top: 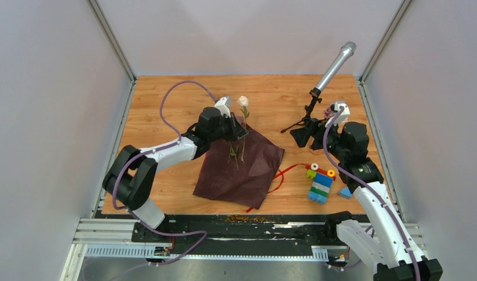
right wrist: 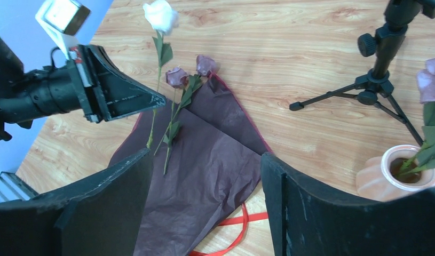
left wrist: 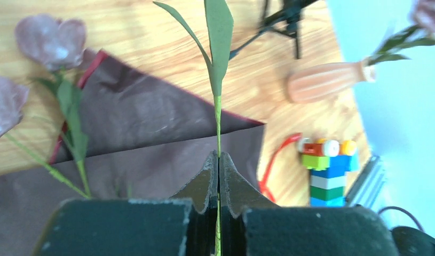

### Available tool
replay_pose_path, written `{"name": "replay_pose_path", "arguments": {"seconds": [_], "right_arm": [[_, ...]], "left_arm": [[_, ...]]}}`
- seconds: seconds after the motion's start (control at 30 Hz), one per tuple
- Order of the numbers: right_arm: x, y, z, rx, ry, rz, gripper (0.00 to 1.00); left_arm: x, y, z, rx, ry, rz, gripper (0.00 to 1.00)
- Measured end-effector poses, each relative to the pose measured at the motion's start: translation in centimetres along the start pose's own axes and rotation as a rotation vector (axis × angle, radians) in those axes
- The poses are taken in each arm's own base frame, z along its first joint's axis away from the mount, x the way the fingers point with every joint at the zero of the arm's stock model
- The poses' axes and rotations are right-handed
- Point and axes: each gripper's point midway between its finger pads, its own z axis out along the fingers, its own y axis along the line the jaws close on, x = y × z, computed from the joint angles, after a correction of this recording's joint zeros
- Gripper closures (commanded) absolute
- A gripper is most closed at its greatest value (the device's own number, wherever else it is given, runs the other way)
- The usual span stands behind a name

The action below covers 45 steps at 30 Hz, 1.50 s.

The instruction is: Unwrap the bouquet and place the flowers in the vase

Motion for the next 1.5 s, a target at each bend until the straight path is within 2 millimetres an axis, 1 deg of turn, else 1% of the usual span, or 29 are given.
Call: {"name": "replay_pose_path", "arguments": {"seconds": [0.13,0.23,0.4,0.5,0.6,0.63,0.7,0.8,0.97,1.07,1.13,1.23,1.27,1.33,1.37,1.4,1.47,1.5], "right_arm": [[0.2,1.0,-0.1,-0.051,0.013,0.025,0.2],[-0.2,2.7,-0.2,-0.136,0.008,0.055,0.18],[-1.5,6.8,-0.1,-0.355,-0.002,0.095,0.17],[-1.1,9.3,0.5,-0.474,0.045,0.128,0.18],[-0.4,12.0,0.7,-0.566,0.096,0.14,0.2],[-0.3,13.2,0.7,-0.605,0.11,0.139,0.2],[-0.3,14.9,0.5,-0.658,0.121,0.137,0.22],[-0.7,16.8,0.3,-0.721,0.112,0.135,0.28],[-1.2,17.9,0.5,-0.758,0.097,0.148,0.41],[-1.1,18.2,0.9,-0.763,0.099,0.161,0.51],[-1.0,18.3,1.0,-0.765,0.101,0.165,0.58],[-1.0,18.5,1.2,-0.77,0.101,0.173,0.74],[-1.0,18.6,1.2,-0.773,0.1,0.172,0.8],[-1.0,18.7,1.2,-0.777,0.099,0.173,0.95],[-1.0,18.8,1.1,-0.78,0.098,0.173,1.0],[-1.0,18.9,1.1,-0.782,0.095,0.169,1.0],[-1.0,18.9,1.2,-0.778,0.092,0.169,1.0],[-1.0,18.8,1.2,-0.775,0.091,0.166,1.0]], "left_arm": [[-1.9,-3.6,-2.4,0.139,-0.08,0.023,1.0],[-2.3,-6.0,-4.5,0.248,-0.116,0.052,1.0],[-2.7,-10.2,-8.6,0.439,-0.164,0.126,1.0],[-2.5,-12.9,-11.1,0.55,-0.18,0.171,1.0],[-2.3,-14.8,-12.6,0.627,-0.184,0.203,1.0],[-2.2,-15.3,-13.0,0.65,-0.179,0.211,1.0],[-1.7,-15.8,-13.6,0.68,-0.17,0.221,1.0],[-0.9,-16.1,-13.9,0.705,-0.145,0.228,1.0],[0.6,-16.1,-14.1,0.723,-0.104,0.223,1.0],[0.9,-16.3,-14.4,0.734,-0.095,0.224,1.0],[1.0,-16.5,-14.6,0.741,-0.095,0.226,1.0],[0.9,-16.9,-15.1,0.755,-0.098,0.232,1.0],[0.9,-17.0,-15.2,0.758,-0.1,0.233,1.0],[0.8,-17.0,-15.4,0.76,-0.104,0.234,1.0],[0.8,-17.1,-15.4,0.761,-0.105,0.235,1.0],[0.8,-17.1,-15.4,0.76,-0.105,0.234,0.99],[0.8,-16.9,-15.3,0.752,-0.104,0.23,0.76],[0.8,-16.8,-15.2,0.744,-0.103,0.228,0.57]]}}
